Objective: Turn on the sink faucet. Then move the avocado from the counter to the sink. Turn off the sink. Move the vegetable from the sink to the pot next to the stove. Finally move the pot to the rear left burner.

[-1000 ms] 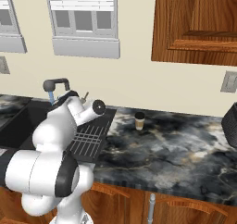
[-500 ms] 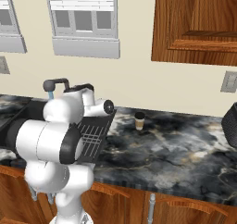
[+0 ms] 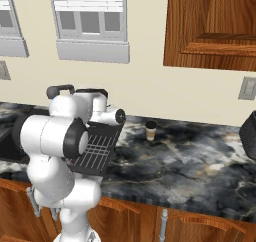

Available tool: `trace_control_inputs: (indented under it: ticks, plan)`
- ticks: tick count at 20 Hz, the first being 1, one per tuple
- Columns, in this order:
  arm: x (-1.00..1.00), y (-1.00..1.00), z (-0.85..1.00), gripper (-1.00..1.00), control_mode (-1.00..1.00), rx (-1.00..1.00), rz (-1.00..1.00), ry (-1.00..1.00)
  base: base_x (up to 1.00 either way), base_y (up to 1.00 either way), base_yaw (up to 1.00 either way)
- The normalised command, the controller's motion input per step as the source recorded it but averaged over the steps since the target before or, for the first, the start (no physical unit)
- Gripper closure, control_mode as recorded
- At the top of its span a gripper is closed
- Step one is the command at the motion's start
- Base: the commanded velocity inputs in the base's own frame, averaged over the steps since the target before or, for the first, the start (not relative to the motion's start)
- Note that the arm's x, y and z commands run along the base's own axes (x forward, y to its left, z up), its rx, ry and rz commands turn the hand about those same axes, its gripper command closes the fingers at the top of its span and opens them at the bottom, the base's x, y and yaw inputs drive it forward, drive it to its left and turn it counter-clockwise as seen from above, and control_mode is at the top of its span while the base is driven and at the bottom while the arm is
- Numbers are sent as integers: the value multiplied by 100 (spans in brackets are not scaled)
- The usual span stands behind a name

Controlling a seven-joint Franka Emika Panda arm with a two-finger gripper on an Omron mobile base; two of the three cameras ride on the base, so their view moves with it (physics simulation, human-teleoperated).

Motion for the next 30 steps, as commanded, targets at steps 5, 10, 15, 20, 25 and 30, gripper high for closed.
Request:
trace_control_inputs:
  ticks: [5,10,15,20,25,30]
  plan:
    - [33,21,0,-100,-100,0,0,2,0,0,0]
    - [36,14,0,-100,-100,0,0,0,0,0,0]
    - [35,2,-6,-100,-100,0,0,0,0,0,0]
    - [39,0,-9,-100,-100,0,0,-1,0,0,0]
    - [34,0,-6,-100,-100,0,0,-3,0,0,0]
    - [21,0,-2,-100,-100,0,1,-3,0,0,0]
